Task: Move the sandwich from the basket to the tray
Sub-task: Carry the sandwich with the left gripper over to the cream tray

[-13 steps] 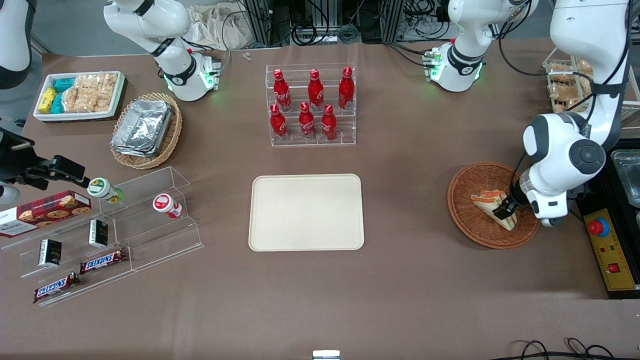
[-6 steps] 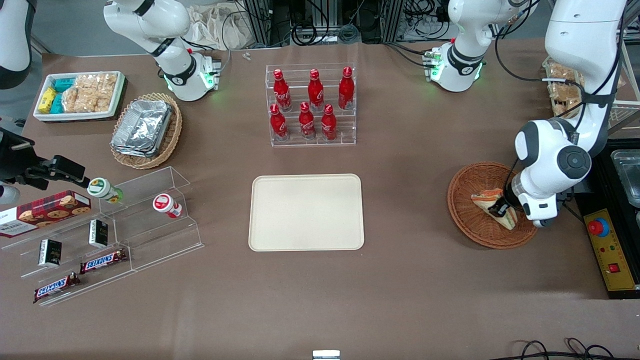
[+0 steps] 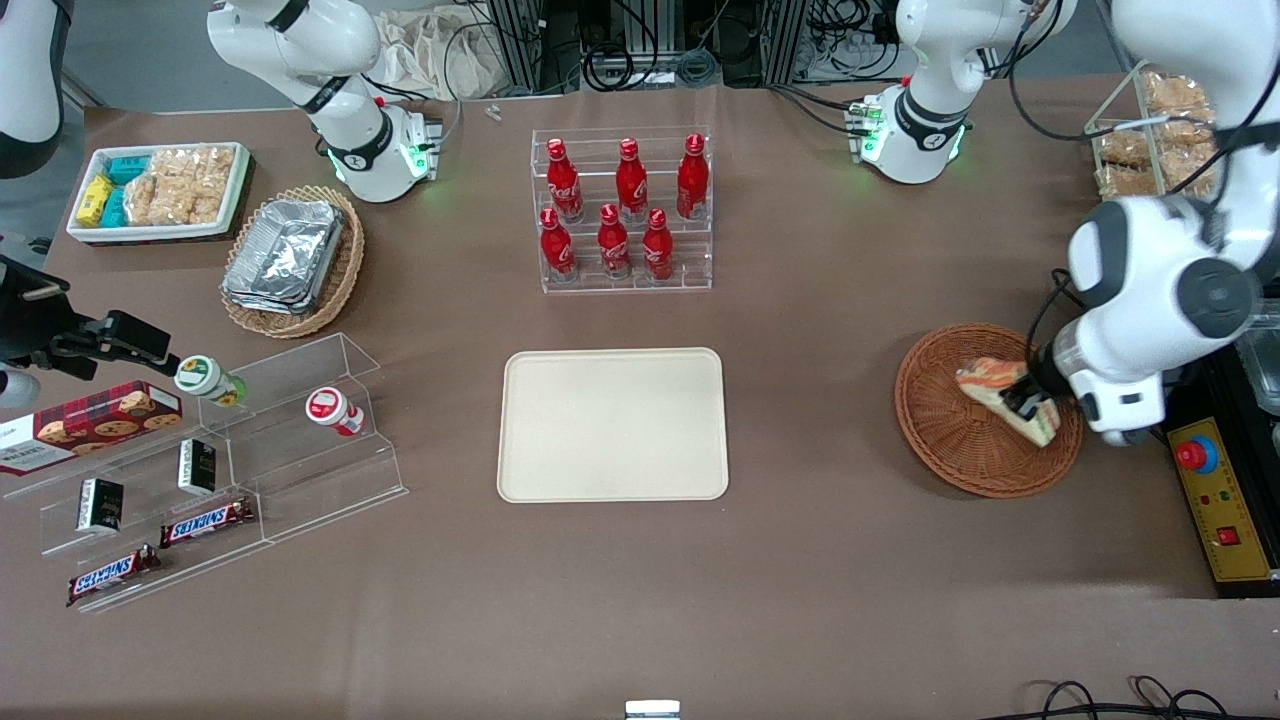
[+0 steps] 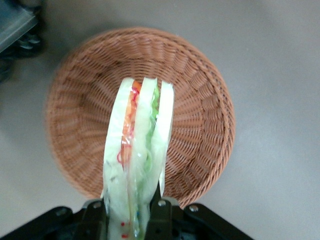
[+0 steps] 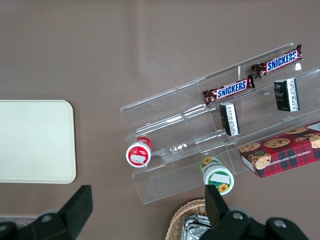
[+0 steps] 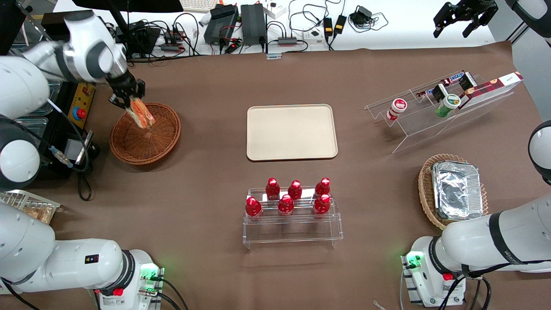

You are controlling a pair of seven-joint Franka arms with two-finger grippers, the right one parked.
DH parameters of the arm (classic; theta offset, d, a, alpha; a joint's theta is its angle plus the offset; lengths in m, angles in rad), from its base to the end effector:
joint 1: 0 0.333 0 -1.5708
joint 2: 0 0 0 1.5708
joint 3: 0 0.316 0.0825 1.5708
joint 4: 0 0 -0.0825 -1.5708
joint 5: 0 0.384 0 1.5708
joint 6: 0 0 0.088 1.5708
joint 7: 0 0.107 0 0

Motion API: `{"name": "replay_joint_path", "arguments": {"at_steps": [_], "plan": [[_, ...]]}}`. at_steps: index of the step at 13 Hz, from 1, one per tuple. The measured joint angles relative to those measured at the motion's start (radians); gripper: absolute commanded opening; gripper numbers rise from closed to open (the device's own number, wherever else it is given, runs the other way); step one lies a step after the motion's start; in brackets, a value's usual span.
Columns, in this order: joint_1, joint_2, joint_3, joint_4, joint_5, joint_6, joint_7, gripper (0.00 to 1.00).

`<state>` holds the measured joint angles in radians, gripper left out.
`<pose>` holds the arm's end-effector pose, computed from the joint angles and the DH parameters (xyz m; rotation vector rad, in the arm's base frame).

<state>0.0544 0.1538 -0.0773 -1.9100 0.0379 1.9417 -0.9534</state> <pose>0.5815 -0.0093 0.4069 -2.7464 -1.3518 0.1483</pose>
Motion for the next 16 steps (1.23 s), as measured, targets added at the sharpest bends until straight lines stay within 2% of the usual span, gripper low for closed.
{"name": "replay_joint_path", "arguments": {"at_steps": [3,5,7,8,10,14,16], "plan": [[-0.001,-0.017,-0.012,0.232,0.000,-0.281,0.006,0.00],[-0.001,-0.016,-0.032,0.304,-0.001,-0.350,0.052,0.00],[-0.003,-0.010,-0.066,0.319,-0.005,-0.376,0.187,0.00],[-0.004,-0.004,-0.087,0.319,-0.006,-0.383,0.271,0.05],[-0.011,0.007,-0.138,0.320,-0.007,-0.394,0.408,0.05],[-0.110,0.042,-0.281,0.343,0.020,-0.392,0.453,0.06],[-0.189,0.084,-0.302,0.369,0.024,-0.360,0.451,0.14]]}}
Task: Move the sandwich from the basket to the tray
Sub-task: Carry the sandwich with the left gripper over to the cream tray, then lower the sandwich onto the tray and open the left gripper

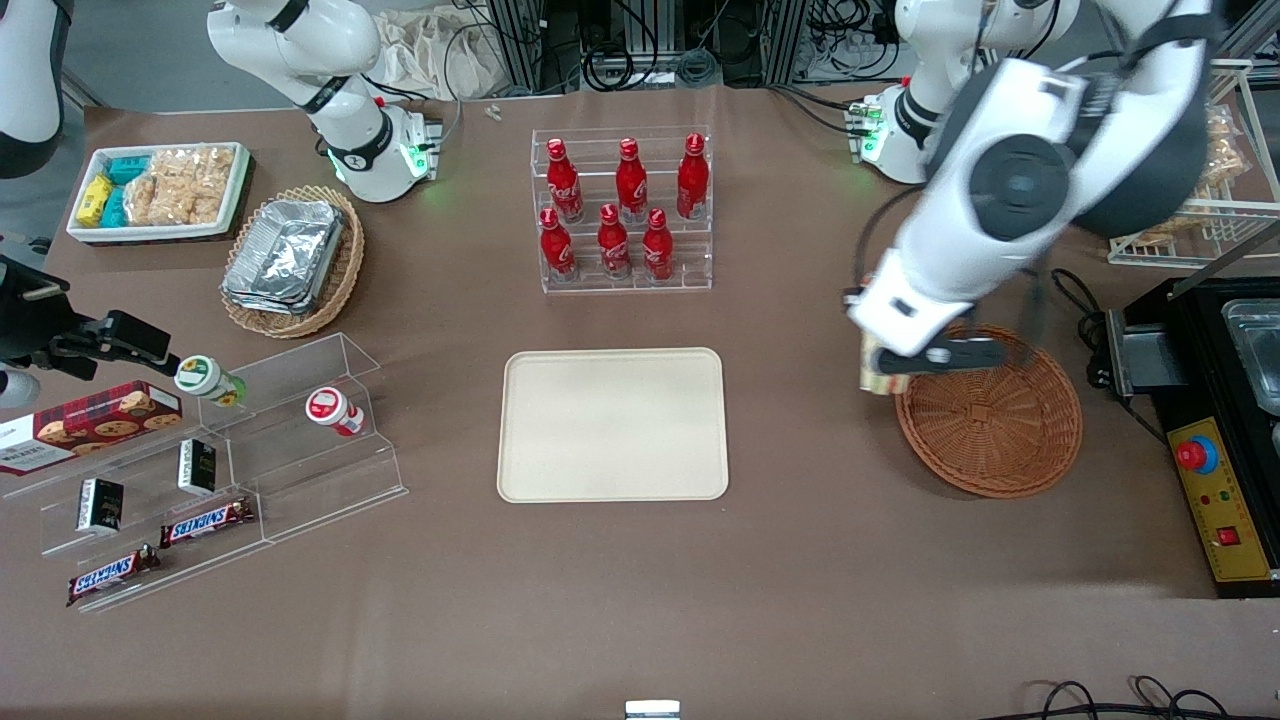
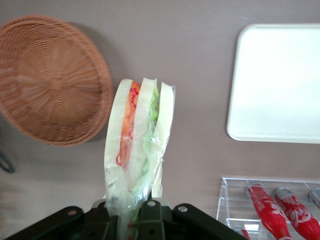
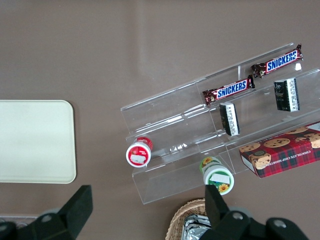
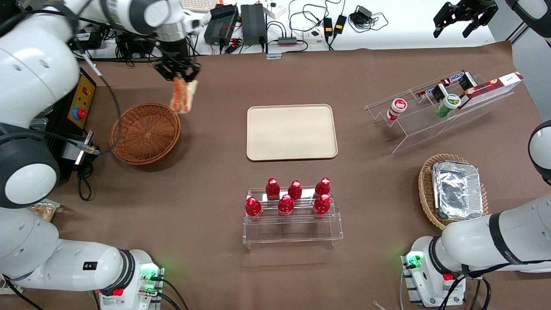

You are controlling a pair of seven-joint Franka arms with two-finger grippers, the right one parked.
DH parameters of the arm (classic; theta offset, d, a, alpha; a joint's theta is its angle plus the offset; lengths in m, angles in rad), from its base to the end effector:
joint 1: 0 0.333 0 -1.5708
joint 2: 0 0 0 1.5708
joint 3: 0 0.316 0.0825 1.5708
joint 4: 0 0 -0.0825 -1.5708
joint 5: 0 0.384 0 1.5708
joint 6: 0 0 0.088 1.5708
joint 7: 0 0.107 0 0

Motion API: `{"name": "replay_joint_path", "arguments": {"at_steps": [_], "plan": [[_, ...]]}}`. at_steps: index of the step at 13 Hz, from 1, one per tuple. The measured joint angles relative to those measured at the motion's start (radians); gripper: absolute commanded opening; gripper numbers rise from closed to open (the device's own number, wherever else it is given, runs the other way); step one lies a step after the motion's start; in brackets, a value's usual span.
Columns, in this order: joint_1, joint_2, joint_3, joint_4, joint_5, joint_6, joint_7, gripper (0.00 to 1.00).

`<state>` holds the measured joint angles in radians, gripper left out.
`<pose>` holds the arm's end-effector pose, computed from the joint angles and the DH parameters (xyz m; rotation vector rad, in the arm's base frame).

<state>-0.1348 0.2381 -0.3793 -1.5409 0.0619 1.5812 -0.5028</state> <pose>0.5446 -0.2755 0.5087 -3.0654 0.0242 0.2625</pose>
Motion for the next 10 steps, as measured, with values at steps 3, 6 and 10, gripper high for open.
{"name": "replay_joint_path", "arguments": {"at_steps": [3,6,10], "plan": [[-0.084,0.098,-0.001,0.008,0.008,0.179,-0.043,0.12],[-0.135,0.224,-0.001,0.010,0.012,0.342,-0.172,0.09],[-0.184,0.358,-0.001,0.017,0.014,0.492,-0.227,0.10]]}}
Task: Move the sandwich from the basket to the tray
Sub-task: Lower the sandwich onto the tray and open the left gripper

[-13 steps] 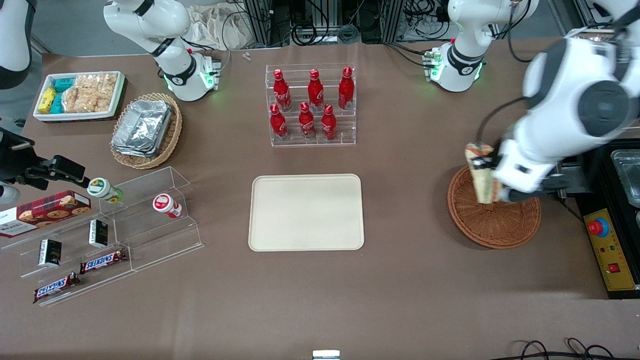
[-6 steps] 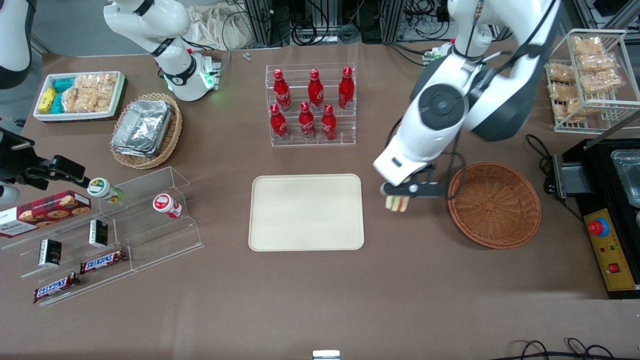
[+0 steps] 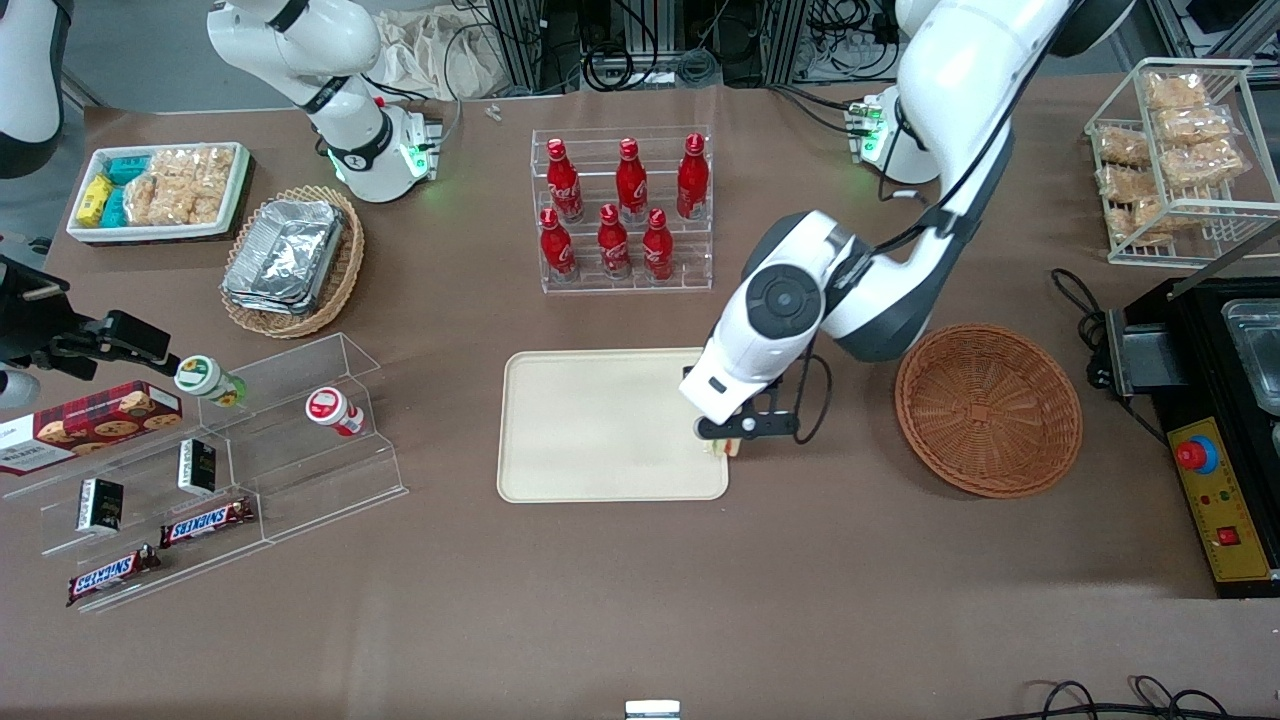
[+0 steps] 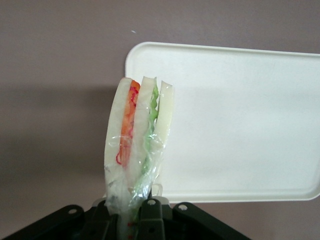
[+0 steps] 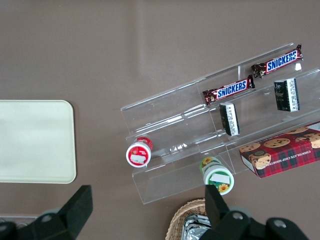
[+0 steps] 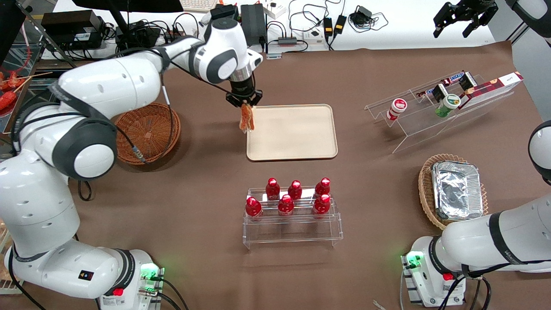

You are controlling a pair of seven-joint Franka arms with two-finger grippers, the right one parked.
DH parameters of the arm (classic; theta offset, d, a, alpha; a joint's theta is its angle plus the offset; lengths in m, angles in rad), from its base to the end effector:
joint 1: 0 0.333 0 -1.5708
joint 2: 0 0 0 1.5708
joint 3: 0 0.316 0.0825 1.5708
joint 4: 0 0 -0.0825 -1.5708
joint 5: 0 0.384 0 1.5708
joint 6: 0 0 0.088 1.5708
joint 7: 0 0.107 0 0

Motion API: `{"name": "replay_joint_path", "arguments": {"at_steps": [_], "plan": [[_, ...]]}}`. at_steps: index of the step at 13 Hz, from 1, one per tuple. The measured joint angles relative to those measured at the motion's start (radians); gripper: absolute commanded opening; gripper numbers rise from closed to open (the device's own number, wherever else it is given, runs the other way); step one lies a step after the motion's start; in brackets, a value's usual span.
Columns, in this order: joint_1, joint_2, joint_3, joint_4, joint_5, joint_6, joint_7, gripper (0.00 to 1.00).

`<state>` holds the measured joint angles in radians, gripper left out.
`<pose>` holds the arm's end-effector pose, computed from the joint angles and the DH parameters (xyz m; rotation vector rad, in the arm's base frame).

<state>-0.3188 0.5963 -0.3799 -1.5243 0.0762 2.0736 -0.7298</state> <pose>0.5641 -0.4140 0.3299 3.0317 0.0811 -0.1482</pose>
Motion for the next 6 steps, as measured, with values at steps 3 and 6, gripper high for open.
{"name": "replay_joint_path", "arguments": {"at_steps": [3,6], "plan": [[-0.034,0.067,0.000,0.003,0.003,0.093,-0.021,0.14],[-0.042,0.126,0.002,0.004,0.023,0.147,-0.028,0.22]]}}
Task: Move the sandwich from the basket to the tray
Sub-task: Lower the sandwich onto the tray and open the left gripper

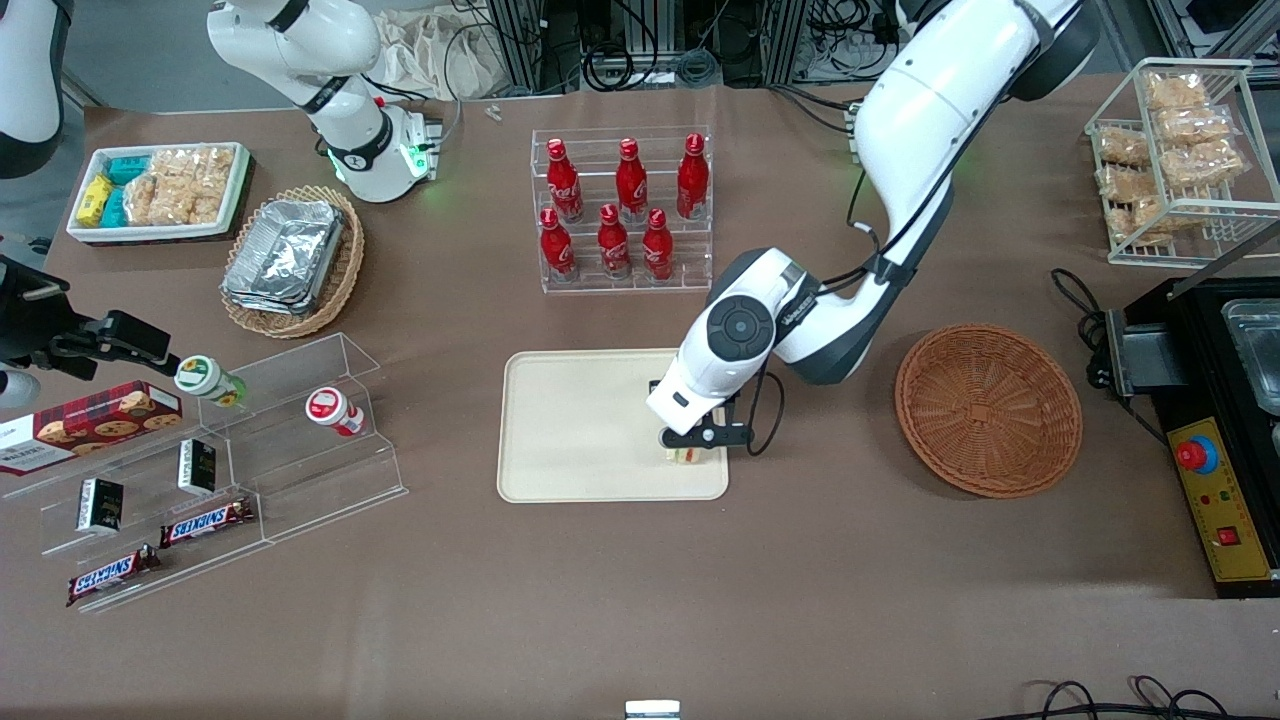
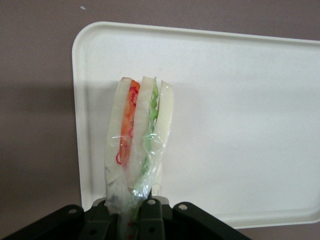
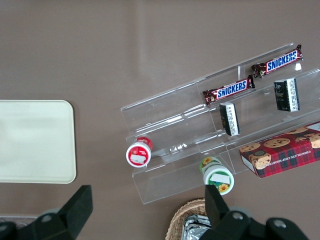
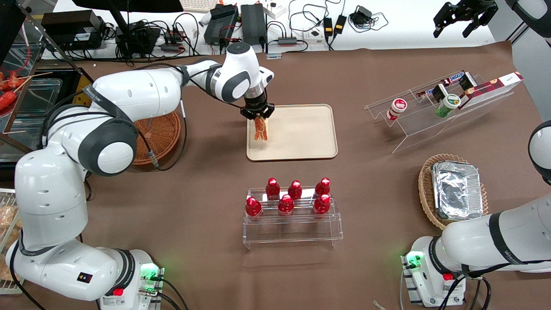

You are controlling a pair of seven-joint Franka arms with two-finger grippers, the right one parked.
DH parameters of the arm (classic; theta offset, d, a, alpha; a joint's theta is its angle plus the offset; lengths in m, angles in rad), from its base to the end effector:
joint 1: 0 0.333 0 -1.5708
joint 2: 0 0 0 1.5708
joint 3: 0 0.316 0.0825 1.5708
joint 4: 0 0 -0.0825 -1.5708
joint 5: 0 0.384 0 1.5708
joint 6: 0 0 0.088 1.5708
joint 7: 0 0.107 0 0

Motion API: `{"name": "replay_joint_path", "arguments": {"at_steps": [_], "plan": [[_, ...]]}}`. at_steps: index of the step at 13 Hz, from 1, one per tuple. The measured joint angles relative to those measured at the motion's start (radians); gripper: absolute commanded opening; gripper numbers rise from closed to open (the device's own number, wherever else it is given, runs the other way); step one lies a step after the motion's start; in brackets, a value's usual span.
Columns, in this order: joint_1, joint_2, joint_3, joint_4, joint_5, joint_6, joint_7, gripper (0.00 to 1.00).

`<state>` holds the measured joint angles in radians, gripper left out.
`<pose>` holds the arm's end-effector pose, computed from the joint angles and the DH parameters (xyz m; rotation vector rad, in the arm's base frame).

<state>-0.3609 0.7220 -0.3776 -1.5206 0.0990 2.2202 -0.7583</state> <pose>0.5571 -0.4428 0.2595 2.9969 0.0760 -0.1384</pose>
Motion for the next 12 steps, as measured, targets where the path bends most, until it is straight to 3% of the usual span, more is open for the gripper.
{"name": "replay_joint_path", "arguments": {"at_steps": [1,2,3,4,8,12], "plan": [[0.000,0.012,0.002,0.000,0.015,0.003,0.000,0.24],[0.000,0.020,0.003,0.001,0.029,0.005,0.000,0.44],[0.000,0.024,0.003,0.002,0.040,0.005,0.000,0.77],[0.000,0.024,0.004,0.003,0.054,0.005,0.000,0.99],[0.006,0.014,0.004,0.027,0.081,-0.047,-0.002,0.99],[0.008,-0.089,0.019,0.051,0.085,-0.248,0.032,0.99]]}}
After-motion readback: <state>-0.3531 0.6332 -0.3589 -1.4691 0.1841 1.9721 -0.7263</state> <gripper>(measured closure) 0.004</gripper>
